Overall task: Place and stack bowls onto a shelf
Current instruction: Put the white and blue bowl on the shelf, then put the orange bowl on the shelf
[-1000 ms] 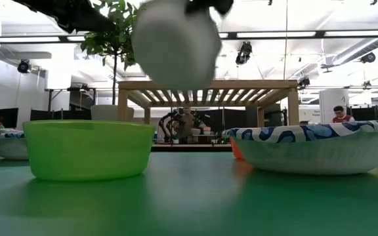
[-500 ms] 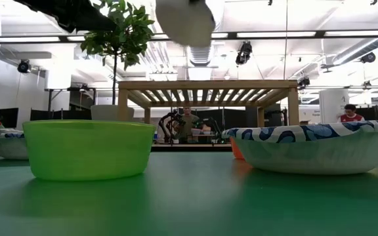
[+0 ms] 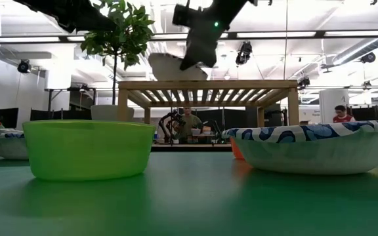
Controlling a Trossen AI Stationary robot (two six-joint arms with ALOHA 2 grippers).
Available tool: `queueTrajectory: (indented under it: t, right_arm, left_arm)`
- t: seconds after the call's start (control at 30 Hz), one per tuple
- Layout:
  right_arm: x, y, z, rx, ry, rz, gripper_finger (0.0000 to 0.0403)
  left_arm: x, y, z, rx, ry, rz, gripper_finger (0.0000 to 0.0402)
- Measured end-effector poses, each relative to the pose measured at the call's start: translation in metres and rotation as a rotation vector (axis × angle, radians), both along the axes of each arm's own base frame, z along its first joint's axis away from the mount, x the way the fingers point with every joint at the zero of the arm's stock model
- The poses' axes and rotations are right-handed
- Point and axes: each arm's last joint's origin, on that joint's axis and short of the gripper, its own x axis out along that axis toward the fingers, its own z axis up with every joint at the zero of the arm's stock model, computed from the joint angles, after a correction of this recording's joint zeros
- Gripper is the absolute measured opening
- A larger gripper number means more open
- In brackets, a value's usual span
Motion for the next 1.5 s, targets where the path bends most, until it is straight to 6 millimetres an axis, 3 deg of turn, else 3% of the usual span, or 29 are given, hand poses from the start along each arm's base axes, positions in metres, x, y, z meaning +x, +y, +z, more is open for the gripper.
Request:
queueTrajectory:
  t: [0.2,0.53,0.8,1.03,1.2,1.37,1.5]
  right_arm:
    - [0.006,-0.001,-0.009,-0.023,0.009,-0.032,0.0029]
    - [0.005,-0.001,-0.003,-0.029,-0.044,-0.070,0.0117]
    - [0.003,0.024,0.004,-0.079,-0.083,-0.122,0.0164]
    - [-0.003,0.050,0.018,-0.021,-0.166,-0.107,0.0172]
    - [-0.014,0.076,0.041,0.131,-0.275,-0.109,0.0166]
    - [-0.028,0.090,0.064,0.482,-0.343,-0.148,0.0152]
    - [-0.034,0.095,0.069,0.722,-0.335,-0.209,0.0145]
  left_arm:
    - [0.000,0.000,0.000,0.000,0.001,0.000,0.0039]
    - [0.000,0.000,0.000,0.000,0.000,0.000,0.0039]
    - [0.000,0.000,0.000,0.000,0.000,0.000,0.0039]
    - [0.000,0.000,0.000,0.000,0.000,0.000,0.0039]
    - [0.000,0.000,0.000,0.000,0.001,0.000,0.0039]
    - [0.000,0.000,0.000,0.000,0.001,0.000,0.0039]
    - [0.000,0.000,0.000,0.000,0.001,0.000,0.0039]
